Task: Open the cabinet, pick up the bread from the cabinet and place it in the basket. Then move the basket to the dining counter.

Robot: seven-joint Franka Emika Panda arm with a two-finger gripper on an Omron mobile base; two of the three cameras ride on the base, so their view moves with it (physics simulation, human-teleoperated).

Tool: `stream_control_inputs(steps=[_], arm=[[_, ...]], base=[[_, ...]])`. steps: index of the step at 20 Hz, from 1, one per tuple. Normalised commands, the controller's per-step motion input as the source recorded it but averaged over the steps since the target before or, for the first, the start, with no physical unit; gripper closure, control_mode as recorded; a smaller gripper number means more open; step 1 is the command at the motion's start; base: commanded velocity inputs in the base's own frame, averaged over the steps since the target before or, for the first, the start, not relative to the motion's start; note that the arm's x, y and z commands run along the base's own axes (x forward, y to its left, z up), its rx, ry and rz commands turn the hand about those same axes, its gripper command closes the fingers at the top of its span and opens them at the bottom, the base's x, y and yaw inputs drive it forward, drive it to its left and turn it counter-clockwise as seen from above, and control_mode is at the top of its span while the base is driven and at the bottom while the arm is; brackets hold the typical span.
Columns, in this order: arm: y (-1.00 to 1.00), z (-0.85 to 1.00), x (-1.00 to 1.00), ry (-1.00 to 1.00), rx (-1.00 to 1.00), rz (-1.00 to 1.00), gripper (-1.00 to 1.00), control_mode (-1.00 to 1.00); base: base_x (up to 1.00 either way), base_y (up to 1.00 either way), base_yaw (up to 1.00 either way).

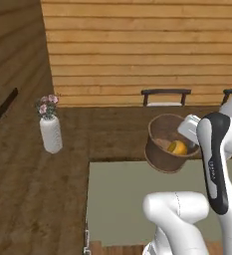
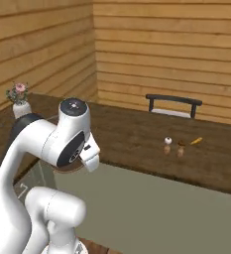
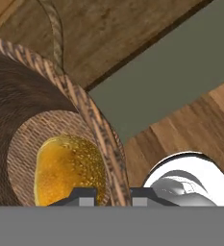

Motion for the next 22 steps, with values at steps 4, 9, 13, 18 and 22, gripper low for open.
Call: stream_control_inputs(steps=[4, 9, 13, 18, 22], arm=[[0.00, 0.00, 0.00, 0.00, 0.00, 0.00, 1.00, 1.00], [0.00, 0.00, 0.00, 0.00, 0.00, 0.00, 1.00, 1.00], [0.00, 0.00, 0.00, 0.00, 0.00, 0.00, 1.00, 1.00], [0.03, -0.19, 0.60, 0.01, 0.00, 0.02, 1.00, -1.00], [0.27, -0.81, 1.00, 0.01, -0.06, 0.08, 1.00, -1.00]], base=[[0.53, -0.18, -0.63], [1.00, 0.08, -0.11], [1.00, 0.26, 0.00], [0.40, 0.05, 0.00], [0.00, 0.00, 0.00]])
